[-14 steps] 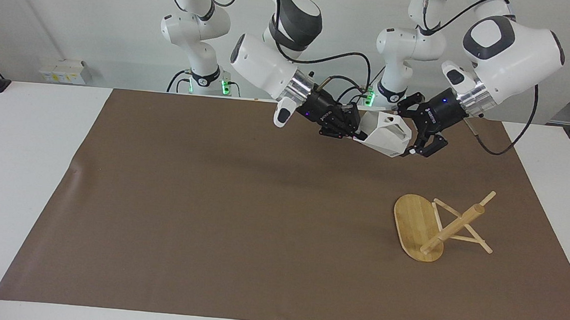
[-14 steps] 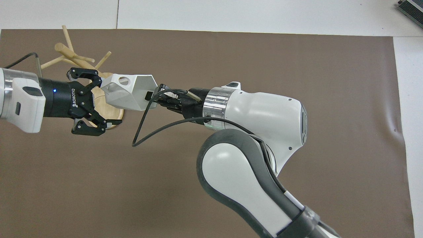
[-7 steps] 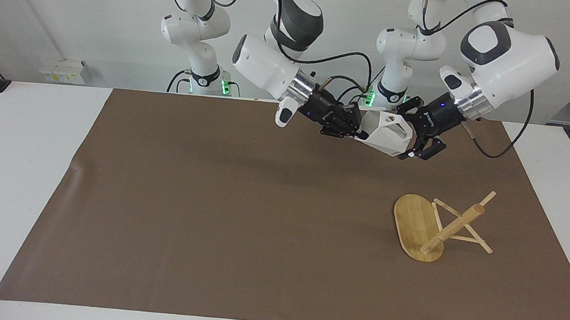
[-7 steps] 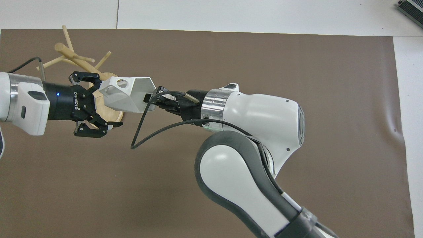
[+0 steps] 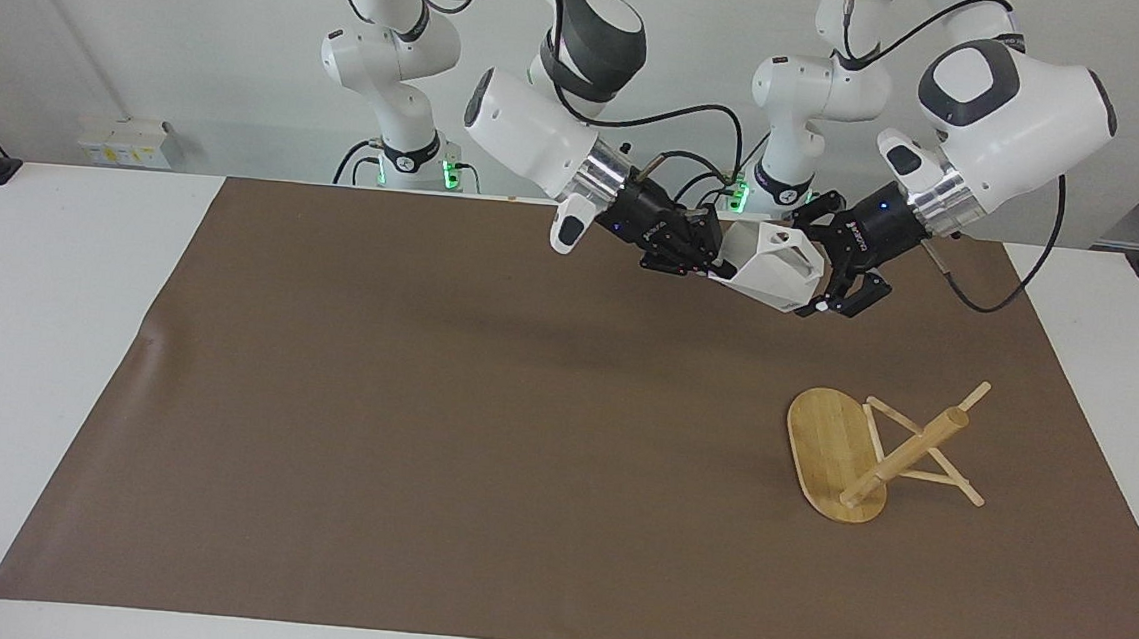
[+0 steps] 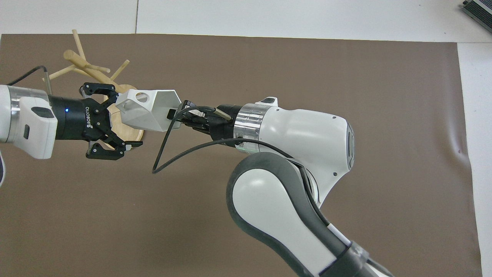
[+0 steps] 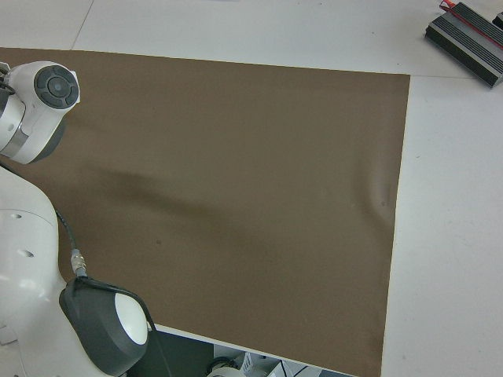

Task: Hang cup on rack
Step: 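Grasp the white cup with the left gripper beside the right gripper, then hold the cup with the left gripper while the right gripper withdraws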

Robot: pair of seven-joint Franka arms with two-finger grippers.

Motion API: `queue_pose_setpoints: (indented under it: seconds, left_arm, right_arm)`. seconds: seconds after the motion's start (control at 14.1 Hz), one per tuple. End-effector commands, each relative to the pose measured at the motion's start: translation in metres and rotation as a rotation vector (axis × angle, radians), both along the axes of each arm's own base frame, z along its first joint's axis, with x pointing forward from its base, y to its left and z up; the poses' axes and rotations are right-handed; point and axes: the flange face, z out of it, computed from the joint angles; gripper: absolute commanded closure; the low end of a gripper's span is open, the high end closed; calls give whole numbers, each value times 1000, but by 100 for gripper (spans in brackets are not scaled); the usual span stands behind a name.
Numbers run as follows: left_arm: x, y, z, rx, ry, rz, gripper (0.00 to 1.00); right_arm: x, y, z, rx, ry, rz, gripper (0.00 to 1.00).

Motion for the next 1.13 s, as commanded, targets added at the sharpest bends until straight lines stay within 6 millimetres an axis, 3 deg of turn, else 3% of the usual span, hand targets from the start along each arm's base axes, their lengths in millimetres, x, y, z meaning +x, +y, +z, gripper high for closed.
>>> queue_pose_setpoints:
  seconds: [0.0,0.92,0.99,1.06]
  left_arm:
    - [-6,-1,0,-17,-36,9,0]
    - [-7,-14,4,-61,-38,11,0]
    - [-7,-14,5,-63,-37,11,23]
    - [-7,-15,6,-66,-37,11,53]
  right_arm:
    - [-1,1,1,-1,3,0,100]
    - [-1,1,1,-1,5,-1,100]
    - [-1,1,1,-1,5,-1,100]
    - [-1,1,1,-1,5,-1,100]
